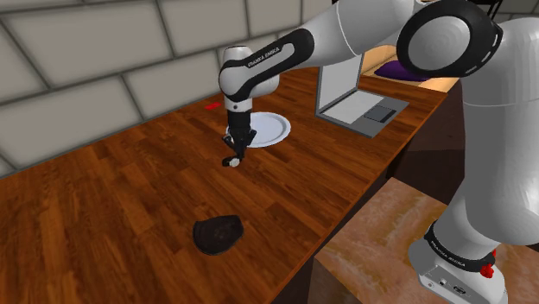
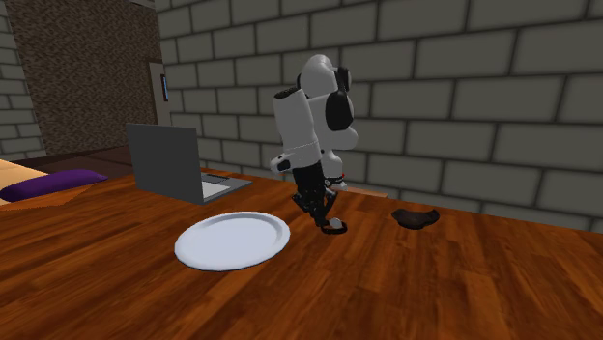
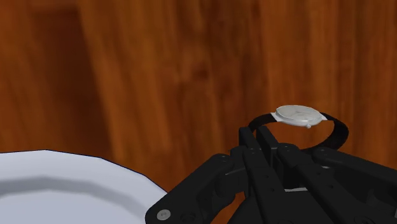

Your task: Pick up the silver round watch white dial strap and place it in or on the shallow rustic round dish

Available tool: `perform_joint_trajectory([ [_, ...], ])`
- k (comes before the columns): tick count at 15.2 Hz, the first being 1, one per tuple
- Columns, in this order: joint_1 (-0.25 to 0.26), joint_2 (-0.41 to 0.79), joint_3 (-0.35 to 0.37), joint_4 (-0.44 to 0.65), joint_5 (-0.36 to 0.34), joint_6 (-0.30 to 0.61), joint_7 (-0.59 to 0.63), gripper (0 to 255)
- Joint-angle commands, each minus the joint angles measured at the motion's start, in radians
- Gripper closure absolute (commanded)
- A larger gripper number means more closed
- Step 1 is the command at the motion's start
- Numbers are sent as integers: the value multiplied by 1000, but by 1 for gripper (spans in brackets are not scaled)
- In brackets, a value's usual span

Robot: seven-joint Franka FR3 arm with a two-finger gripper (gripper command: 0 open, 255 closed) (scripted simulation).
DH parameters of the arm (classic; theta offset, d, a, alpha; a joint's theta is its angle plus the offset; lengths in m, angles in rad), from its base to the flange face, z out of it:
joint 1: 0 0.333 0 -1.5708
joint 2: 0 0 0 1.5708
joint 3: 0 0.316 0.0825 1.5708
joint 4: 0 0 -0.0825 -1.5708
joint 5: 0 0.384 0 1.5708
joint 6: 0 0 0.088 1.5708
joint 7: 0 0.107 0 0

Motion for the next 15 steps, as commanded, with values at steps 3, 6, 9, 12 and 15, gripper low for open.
perform_joint_trajectory([
  [3,-1,-19,1,27,0,-46,8,255],
  [6,-2,-32,1,49,-1,-80,15,255],
  [9,-3,-44,2,73,-1,-114,21,255],
  [12,-4,-53,2,99,-1,-150,28,255],
  [15,-4,-61,3,128,-2,-186,35,255],
])
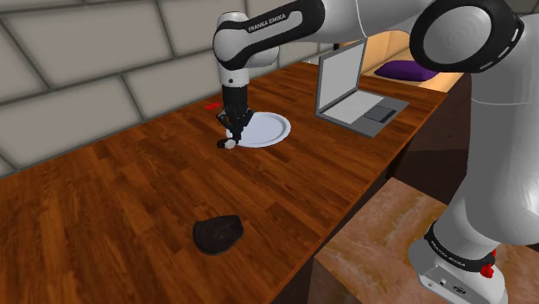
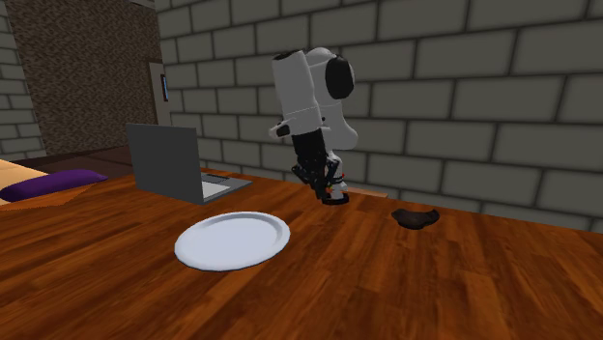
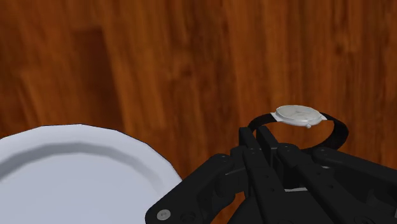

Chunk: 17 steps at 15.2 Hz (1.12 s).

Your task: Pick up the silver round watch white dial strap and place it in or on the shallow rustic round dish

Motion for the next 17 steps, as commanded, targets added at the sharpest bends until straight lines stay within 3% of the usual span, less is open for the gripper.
perform_joint_trajectory([
  [1,0,-3,0,21,-1,-23,4,255],
  [4,-1,-7,0,45,-1,-52,9,255],
  [17,129,-255,100,-288,51,90,210,255],
])
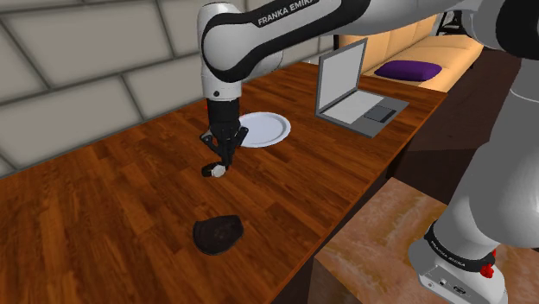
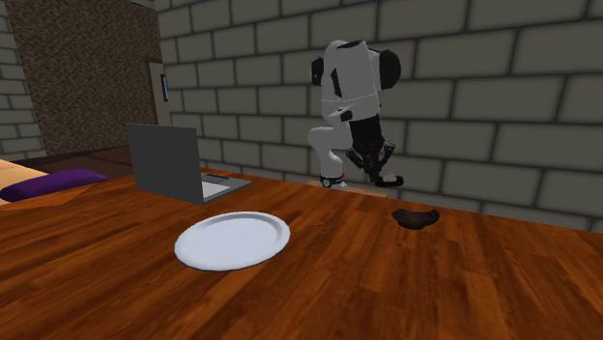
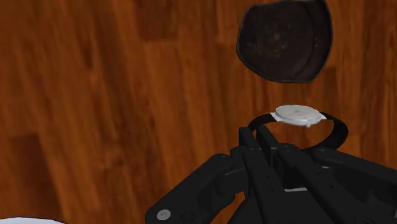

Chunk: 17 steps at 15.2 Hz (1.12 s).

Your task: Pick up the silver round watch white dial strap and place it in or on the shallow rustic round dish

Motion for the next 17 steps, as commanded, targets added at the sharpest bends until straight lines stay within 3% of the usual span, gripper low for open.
perform_joint_trajectory([
  [1,22,-32,19,-40,9,17,37,255],
  [7,89,-92,78,-108,25,59,152,255],
  [17,94,-50,81,-196,24,185,132,255],
])
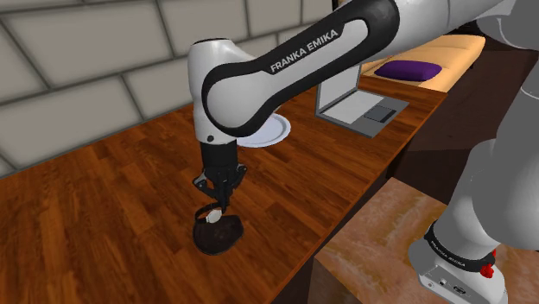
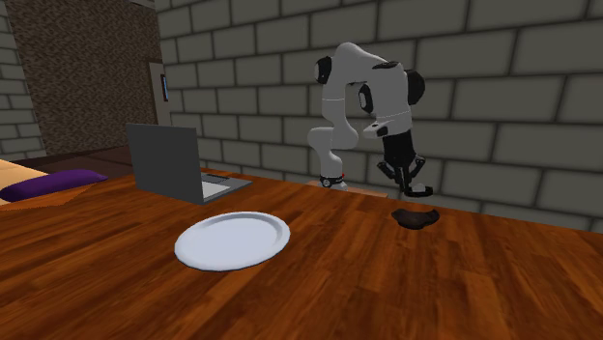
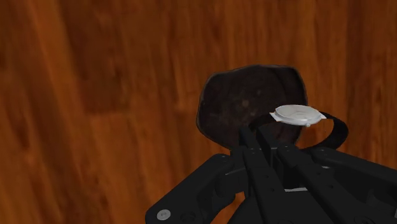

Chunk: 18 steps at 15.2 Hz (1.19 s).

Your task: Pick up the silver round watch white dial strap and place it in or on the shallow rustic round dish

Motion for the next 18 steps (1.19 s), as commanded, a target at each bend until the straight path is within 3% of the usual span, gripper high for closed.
perform_joint_trajectory([
  [1,1,11,0,-16,-1,26,-4,255],
  [6,5,41,1,-51,-4,89,-12,255],
  [13,5,41,1,-51,-4,89,-12,255],
  [14,5,41,1,-50,-4,89,-12,0],
  [18,5,41,1,-50,-4,89,-12,0],
])
